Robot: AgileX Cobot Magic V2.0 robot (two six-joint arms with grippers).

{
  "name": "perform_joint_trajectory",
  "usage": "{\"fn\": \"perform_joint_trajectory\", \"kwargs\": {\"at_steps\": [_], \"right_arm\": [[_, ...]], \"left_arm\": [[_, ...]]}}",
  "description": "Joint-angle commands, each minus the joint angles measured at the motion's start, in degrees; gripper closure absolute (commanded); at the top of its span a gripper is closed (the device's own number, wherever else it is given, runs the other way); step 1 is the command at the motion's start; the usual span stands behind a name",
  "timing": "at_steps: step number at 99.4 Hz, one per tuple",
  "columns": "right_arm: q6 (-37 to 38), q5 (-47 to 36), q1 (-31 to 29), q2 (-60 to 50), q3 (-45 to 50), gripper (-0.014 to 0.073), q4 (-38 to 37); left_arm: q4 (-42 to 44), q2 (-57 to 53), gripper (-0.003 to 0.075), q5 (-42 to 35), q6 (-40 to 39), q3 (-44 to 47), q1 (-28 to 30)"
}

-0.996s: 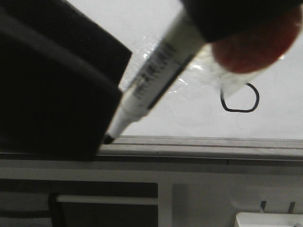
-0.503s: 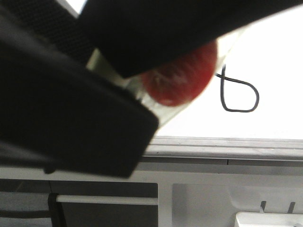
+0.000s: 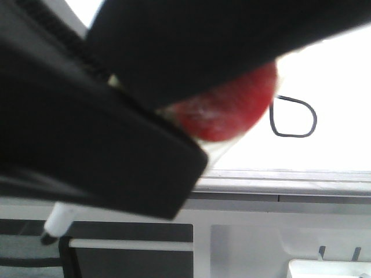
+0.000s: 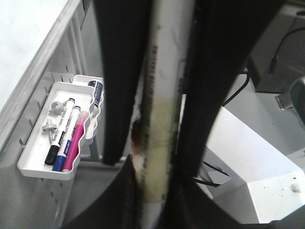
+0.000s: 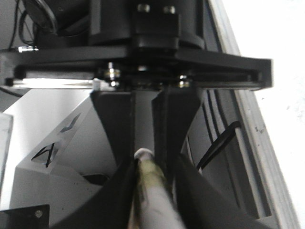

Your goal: Write number 8 on whiteboard

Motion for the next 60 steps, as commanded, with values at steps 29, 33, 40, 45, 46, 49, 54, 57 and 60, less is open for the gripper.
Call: {"fn": "perform_joint_trajectory", "kwargs": {"at_steps": [29,33,40,45,46,49,54,57,60], "right_arm": [[-0.09,-6.84,-6.47,-9.02,-1.77,0.0160,0.20],[-0.09,-6.84,-7.63,-10.95,-1.77,0.0209,0.20],[-0.09,-6.72,-9.86,-13.92,-1.77,0.0338,0.20],[-0.09,-6.26,-11.43,-15.70,-1.77,0.0452,0.20],[-0.09,-6.03,-11.60,-15.94,-1.77,0.0487,0.20],[-0.09,-5.63,-12.27,-17.08,-1.77,0.0558,0.20],[-0.09,-4.54,-13.23,-18.39,-1.67,0.0666,-0.27],[-0.09,-3.94,-13.74,-18.92,-1.67,0.0657,-0.40],[-0.09,-3.42,-14.05,-19.28,-1.67,0.0652,-0.82]], "left_arm": [[-6.21,-1.70,0.0741,0.20,-1.69,-1.57,0.66],[-6.50,-1.69,0.0741,0.11,-1.83,-1.57,0.82],[-7.21,-1.69,0.0741,-1.03,-2.21,-1.49,0.95],[-8.47,-1.58,0.0741,-2.47,-2.28,-1.19,0.95],[-8.73,-1.58,0.0741,-2.88,-2.40,-1.09,0.95],[-8.85,-1.49,0.0741,-3.69,-2.76,-1.10,0.95],[-8.85,-1.18,0.0741,-5.13,-3.59,-1.10,0.95],[-8.85,-1.04,0.0741,-5.95,-3.84,-1.10,0.95],[-8.85,-0.88,0.0741,-6.49,-3.84,-1.10,0.95]]}}
